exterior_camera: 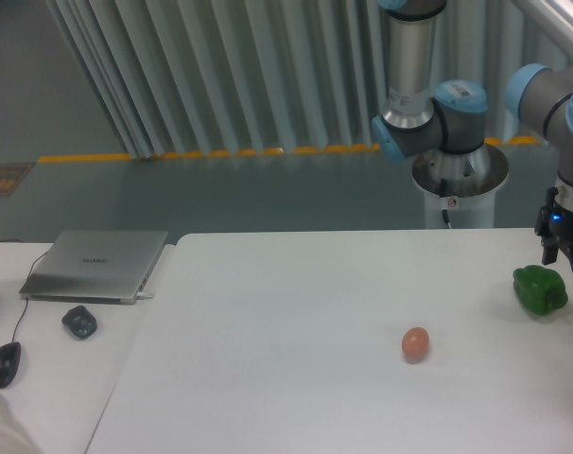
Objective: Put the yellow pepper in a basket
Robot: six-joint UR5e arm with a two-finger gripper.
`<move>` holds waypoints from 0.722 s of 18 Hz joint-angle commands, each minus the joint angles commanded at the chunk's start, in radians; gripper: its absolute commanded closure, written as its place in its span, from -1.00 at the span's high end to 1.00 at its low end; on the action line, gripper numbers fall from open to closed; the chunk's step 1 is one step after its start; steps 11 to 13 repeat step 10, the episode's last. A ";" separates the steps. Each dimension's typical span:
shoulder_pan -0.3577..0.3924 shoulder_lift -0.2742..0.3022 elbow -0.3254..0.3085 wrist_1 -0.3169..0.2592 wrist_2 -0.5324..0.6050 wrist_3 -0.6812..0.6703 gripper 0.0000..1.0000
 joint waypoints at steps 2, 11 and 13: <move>0.002 0.002 0.002 -0.005 0.014 0.011 1.00; 0.006 0.003 0.006 -0.009 0.020 0.012 1.00; 0.006 0.003 0.006 -0.009 0.020 0.012 1.00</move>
